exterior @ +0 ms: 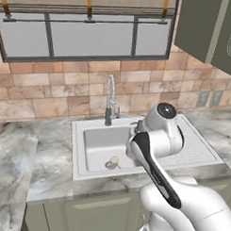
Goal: Pick up the dish brush and soap dispenser from the sink, and place them back in the cabinet, and close the cabinet doors.
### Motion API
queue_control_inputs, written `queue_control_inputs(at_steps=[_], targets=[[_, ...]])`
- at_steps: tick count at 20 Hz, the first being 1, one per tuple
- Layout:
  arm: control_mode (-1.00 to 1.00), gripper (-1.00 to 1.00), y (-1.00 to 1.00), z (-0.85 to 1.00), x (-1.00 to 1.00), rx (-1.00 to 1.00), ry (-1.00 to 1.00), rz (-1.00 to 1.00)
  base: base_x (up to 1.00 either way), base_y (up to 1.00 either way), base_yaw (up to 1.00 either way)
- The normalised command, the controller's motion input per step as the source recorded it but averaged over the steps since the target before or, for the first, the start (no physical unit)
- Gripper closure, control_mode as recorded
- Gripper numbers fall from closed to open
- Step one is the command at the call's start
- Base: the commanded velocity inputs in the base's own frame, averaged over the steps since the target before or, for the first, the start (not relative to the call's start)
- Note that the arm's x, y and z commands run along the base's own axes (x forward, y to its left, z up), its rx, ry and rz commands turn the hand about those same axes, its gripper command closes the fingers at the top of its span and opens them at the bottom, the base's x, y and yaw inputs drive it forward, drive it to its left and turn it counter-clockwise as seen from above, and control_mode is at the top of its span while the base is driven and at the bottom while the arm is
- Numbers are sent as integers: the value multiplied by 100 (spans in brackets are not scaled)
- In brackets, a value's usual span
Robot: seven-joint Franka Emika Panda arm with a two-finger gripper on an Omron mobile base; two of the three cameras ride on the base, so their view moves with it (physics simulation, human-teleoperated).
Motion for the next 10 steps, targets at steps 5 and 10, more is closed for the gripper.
queue_control_inputs(at_steps=[5, 10], targets=[[-100, 100, -13, 25, -18, 0, 0, -19, 0, 0, 0], [-100, 100, -10, 40, -13, 0, 0, -20, 0, 0, 0]])
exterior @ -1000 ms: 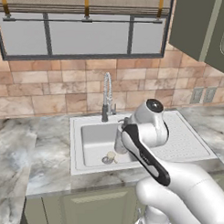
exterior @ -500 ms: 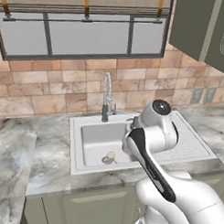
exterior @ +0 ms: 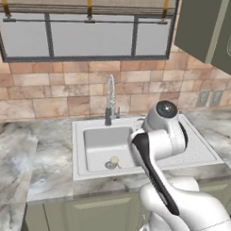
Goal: Pick up the dish brush and soap dispenser from the sink, and place them back in the cabinet, and close the cabinet doors.
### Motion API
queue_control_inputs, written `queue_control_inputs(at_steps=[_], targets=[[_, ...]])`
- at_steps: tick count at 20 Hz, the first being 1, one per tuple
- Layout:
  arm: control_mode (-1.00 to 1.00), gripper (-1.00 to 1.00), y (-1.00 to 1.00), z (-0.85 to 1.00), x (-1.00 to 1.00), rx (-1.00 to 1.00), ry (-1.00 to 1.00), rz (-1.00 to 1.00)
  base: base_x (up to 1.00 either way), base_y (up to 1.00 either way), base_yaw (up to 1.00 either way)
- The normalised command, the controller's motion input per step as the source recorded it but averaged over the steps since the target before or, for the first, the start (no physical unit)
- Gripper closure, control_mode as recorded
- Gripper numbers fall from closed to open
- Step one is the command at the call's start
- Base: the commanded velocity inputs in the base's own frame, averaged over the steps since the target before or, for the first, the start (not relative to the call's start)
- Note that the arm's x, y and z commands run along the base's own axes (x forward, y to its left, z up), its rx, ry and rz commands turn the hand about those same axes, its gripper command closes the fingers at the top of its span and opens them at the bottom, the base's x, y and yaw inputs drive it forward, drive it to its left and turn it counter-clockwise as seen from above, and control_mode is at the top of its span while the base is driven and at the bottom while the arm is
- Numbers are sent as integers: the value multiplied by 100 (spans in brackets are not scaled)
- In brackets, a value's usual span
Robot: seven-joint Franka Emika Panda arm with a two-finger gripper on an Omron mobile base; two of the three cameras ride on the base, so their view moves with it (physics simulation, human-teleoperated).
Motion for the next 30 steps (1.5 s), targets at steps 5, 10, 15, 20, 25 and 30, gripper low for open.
queue_control_inputs(at_steps=[5, 10, 15, 20, 25, 30], targets=[[-100, 100, -20, 49, -15, 0, 0, -13, 0, 0, 0], [-100, 100, -27, 35, -28, 0, 0, -5, 0, 0, 0], [-100, 100, -27, 32, -36, 0, 0, 0, 0, 0, 0], [-100, 100, -15, 34, -34, 0, 0, -3, 0, 0, 0], [-100, 100, -11, 37, -38, 0, 1, -3, 0, 0, 0], [-100, 100, -7, 38, -41, 0, 3, -3, 0, 0, 0]])
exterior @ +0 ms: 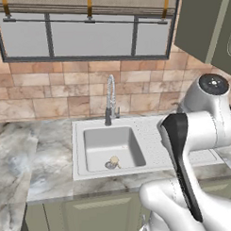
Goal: Pick up the dish brush and soap dispenser from the sink, and place them back in the cabinet, and close the cabinet doors.
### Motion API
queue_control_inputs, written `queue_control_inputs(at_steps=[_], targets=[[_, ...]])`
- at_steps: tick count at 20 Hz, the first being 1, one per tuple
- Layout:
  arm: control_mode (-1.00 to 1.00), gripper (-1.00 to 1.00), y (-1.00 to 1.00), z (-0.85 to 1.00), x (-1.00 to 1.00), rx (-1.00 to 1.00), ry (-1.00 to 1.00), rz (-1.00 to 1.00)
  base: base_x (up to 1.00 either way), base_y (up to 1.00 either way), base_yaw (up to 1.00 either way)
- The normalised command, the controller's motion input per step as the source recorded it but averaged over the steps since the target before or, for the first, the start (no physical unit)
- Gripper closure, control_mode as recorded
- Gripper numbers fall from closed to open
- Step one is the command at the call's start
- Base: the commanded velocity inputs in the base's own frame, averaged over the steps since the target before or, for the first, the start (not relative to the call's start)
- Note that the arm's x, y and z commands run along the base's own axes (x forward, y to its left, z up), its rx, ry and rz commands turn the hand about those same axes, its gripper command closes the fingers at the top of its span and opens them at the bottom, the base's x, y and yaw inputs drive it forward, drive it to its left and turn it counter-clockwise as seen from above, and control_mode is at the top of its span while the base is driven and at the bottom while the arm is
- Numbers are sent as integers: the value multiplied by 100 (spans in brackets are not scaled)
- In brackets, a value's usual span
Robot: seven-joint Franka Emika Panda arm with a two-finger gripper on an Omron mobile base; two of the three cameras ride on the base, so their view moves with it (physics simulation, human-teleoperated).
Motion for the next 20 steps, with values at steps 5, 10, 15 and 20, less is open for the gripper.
queue_control_inputs(at_steps=[5, 10, 15, 20], targets=[[-100, 100, -1, 34, -37, 0, 5, -4, 0, 0, 0], [-100, 100, -1, 27, -46, 0, 5, -3, 0, 0, 0], [-100, 100, -2, 25, -47, 0, 5, -2, 0, 0, 0], [-100, 100, -2, 9, -44, 0, 1, 0, 0, 0, 0]])
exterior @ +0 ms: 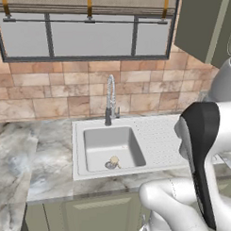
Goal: Pick up the dish brush and soap dispenser from the sink, and place them back in the cabinet, and close the cabinet doors.
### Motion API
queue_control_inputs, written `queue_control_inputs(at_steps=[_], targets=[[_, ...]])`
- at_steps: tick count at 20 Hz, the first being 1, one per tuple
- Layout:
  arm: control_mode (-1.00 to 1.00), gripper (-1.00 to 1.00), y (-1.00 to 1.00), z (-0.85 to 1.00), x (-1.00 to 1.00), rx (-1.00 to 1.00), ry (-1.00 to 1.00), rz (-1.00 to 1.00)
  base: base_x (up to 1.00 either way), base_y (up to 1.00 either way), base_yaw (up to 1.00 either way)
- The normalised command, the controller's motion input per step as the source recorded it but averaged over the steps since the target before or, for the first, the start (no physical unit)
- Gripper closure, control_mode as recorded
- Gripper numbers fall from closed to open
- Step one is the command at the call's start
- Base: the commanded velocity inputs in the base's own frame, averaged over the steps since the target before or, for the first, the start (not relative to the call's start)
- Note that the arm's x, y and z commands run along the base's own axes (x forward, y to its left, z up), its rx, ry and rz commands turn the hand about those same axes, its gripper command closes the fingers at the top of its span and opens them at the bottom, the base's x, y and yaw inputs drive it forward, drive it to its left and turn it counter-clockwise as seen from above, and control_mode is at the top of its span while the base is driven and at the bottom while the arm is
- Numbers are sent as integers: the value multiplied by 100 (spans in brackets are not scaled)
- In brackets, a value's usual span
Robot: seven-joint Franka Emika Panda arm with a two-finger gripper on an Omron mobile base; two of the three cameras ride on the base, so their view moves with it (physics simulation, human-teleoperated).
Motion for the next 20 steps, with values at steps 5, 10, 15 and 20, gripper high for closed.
queue_control_inputs(at_steps=[5, 10, 15, 20], targets=[[-100, 100, 0, 0, -31, 0, 0, 0, 0, 0, 0], [100, 100, 0, 0, -17, 0, 0, 0, -4, 0, 0], [100, 100, 0, 0, 0, 0, 0, 0, -41, 0, 0], [100, 100, 0, 0, 0, 0, 0, 0, -52, -5, 0]])
